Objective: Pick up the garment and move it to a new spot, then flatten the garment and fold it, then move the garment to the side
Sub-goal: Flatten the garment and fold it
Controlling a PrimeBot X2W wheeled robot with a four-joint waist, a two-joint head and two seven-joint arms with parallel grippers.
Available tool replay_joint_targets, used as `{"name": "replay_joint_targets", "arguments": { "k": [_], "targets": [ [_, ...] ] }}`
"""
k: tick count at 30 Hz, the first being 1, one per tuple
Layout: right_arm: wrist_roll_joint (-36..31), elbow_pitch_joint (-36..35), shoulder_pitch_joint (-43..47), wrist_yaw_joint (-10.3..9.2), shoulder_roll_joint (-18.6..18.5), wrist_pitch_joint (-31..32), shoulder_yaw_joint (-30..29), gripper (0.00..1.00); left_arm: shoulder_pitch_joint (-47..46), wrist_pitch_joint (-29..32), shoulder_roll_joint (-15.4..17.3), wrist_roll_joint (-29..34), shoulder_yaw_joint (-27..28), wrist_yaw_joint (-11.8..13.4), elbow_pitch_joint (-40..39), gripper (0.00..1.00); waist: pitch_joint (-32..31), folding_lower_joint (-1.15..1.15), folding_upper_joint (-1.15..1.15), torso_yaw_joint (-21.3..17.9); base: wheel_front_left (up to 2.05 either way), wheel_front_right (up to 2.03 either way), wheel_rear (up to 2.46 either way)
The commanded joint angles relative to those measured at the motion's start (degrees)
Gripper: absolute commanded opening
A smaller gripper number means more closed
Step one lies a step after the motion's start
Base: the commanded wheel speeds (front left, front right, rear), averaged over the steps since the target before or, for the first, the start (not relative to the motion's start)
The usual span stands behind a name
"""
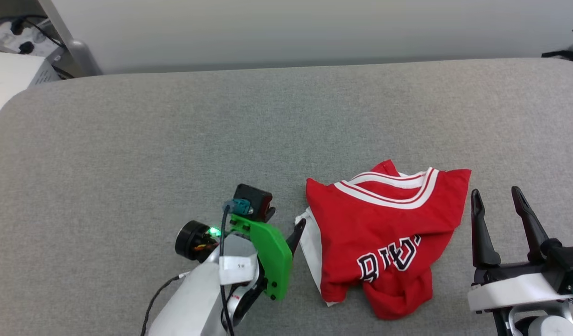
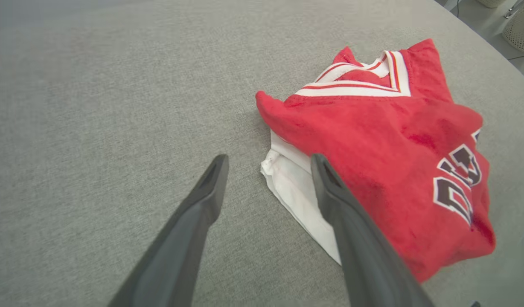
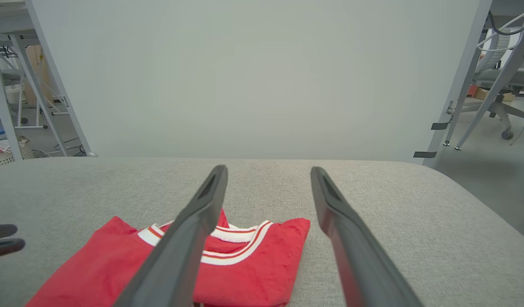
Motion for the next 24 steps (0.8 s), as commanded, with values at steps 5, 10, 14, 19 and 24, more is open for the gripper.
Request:
{"name": "replay_joint_targets", "arguments": {
  "k": [5, 10, 14, 19, 24],
  "targets": [
    [0.20, -0.03, -2.45, -0.05, -0.09, -0.12, 1.26, 1.00, -4.44, 7.82, 1.52, 1.95, -1.00, 2.53, 1.09, 1.00, 5.11, 0.00, 0.00, -4.57, 0.00, 0.00, 0.00],
    [0.80, 0.24, -3.51, -0.05, -0.09, -0.12, 1.96, 1.00, -6.08, 9.90, 1.84, 2.57, -1.42, 3.27, 3.74, 1.00, 7.14, 0.00, 0.00, -6.42, 0.00, 0.00, 0.00],
    [1.07, 0.36, -4.21, -0.05, -0.09, -0.12, 2.14, 1.00, -6.79, 11.76, 2.42, 3.23, -2.40, 3.21, 6.69, 1.00, 8.11, 0.00, 0.00, -7.32, 0.00, 0.00, 0.00],
    [1.25, 0.60, -4.50, -0.05, -0.09, -0.12, 2.17, 1.00, -7.57, 13.07, 2.68, 3.29, -3.09, 2.92, 8.78, 0.00, 8.18, 0.00, 0.00, -7.57, 0.00, 0.00, 0.00],
    [1.19, 1.14, -4.22, -0.05, -0.09, -0.12, 1.95, 1.00, -6.84, 10.89, 2.80, 2.22, -2.68, 2.40, 9.48, 0.00, 6.63, 0.00, 0.00, -6.80, 0.00, 0.00, 0.00]
  ]
}}
